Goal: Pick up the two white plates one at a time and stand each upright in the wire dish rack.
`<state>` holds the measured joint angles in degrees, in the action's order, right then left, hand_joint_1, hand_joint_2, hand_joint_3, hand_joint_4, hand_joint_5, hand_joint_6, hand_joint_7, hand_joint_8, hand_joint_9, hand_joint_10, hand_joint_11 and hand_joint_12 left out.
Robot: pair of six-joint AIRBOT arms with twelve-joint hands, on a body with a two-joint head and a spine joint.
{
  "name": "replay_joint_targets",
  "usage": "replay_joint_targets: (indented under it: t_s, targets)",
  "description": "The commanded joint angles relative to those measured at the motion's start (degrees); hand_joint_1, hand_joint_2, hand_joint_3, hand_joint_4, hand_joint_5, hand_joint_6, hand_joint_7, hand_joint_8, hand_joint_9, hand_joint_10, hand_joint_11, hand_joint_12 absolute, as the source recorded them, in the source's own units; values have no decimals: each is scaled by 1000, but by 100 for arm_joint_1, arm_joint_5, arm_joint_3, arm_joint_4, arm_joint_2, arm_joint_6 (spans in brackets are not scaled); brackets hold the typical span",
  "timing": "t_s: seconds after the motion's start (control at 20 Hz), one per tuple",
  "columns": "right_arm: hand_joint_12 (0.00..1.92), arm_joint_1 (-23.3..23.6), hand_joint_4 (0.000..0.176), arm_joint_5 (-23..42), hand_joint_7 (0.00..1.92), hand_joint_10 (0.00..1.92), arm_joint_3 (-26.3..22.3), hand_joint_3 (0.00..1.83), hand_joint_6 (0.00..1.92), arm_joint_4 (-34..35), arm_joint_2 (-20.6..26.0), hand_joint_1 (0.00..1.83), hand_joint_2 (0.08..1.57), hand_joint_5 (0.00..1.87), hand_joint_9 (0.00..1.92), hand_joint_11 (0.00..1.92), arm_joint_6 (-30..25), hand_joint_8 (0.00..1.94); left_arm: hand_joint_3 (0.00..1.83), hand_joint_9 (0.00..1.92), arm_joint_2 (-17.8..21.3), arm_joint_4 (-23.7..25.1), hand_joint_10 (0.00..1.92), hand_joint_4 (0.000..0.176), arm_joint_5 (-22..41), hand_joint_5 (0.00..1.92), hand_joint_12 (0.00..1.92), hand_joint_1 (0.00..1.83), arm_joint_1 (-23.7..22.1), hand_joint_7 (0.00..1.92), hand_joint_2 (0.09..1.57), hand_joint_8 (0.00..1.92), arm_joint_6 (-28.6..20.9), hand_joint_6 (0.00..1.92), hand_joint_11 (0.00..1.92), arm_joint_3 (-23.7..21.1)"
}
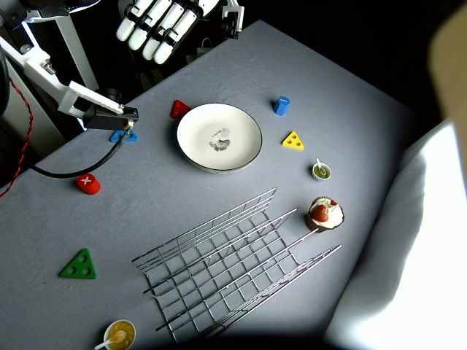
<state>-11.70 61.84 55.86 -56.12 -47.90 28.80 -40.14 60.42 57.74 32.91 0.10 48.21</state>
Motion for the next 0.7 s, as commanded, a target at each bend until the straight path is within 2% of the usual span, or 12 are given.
replay_joint_targets:
  t_s: [0.0, 0.1, 0.2, 0.35, 0.65]
  targets:
    - [59, 70, 0, 422, 108, 6, -20, 0, 4, 509, 26, 2, 855, 89, 103, 22, 21, 6, 1, 65, 16, -349, 3, 0, 501, 81, 79, 56, -60, 81, 830, 1, -10, 2, 69, -8]
    - [62, 69, 0, 421, 102, 5, -22, 0, 9, 508, 30, 0, 841, 87, 106, 46, 21, 7, 1, 127, 29, -349, 2, 0, 417, 146, 67, 90, -60, 147, 812, 0, -10, 3, 130, -87]
    - [59, 69, 0, 421, 77, 0, -21, 0, 2, 508, 31, 0, 849, 62, 73, 51, 21, 3, 5, 75, 25, -270, 0, 0, 394, 109, 43, 62, -60, 104, 821, 0, -10, 0, 93, -133]
    - [68, 69, 0, 419, 97, 7, -26, 0, 9, 515, 21, 21, 852, 89, 91, 88, 21, 7, 7, 95, 26, 58, 6, 0, 504, 76, 44, 129, -63, 107, 836, 1, -10, 0, 113, -72]
    - [52, 65, 0, 422, 106, 8, -26, 8, 7, 539, 5, 4, 875, 100, 99, 90, 22, 9, 1, 109, -51, 317, 4, 0, 849, 104, 40, 86, -91, 122, 829, 2, -10, 6, 126, 357]
